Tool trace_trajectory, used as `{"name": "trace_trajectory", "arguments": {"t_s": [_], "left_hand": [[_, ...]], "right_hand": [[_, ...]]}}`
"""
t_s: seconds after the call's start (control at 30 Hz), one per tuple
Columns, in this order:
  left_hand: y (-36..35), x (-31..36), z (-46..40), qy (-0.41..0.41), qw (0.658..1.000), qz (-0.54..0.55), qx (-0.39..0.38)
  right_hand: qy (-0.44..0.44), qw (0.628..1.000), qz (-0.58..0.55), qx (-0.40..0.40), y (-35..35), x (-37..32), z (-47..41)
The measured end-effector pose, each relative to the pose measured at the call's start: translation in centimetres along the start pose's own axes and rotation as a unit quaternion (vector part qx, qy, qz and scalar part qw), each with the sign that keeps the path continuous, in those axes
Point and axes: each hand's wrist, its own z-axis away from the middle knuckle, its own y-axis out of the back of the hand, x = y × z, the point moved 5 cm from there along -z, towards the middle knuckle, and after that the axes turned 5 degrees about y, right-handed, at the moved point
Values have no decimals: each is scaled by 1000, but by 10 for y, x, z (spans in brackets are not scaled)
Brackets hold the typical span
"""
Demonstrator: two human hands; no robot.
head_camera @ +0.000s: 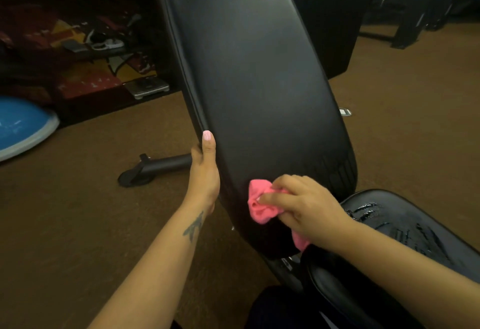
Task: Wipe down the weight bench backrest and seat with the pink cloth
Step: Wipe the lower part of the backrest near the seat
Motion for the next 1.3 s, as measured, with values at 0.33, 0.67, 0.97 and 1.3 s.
{"name": "trace_trajectory", "arguments": {"t_s": [0.33, 0.67, 0.97, 1.3], "left_hand": [[3, -3, 0, -2, 1000, -11, 17], [0, 0, 5, 0, 1000, 14, 21], [1, -1, 4, 6, 1000, -2, 20], [1, -1, 3, -1, 1000, -5, 29]], "right_hand": [[93, 993, 21, -66, -11, -30, -2], [15, 999, 35, -6, 8, 2, -16], [130, 978, 79, -141, -2, 4, 11], [166, 974, 61, -141, -12, -19, 5]]}}
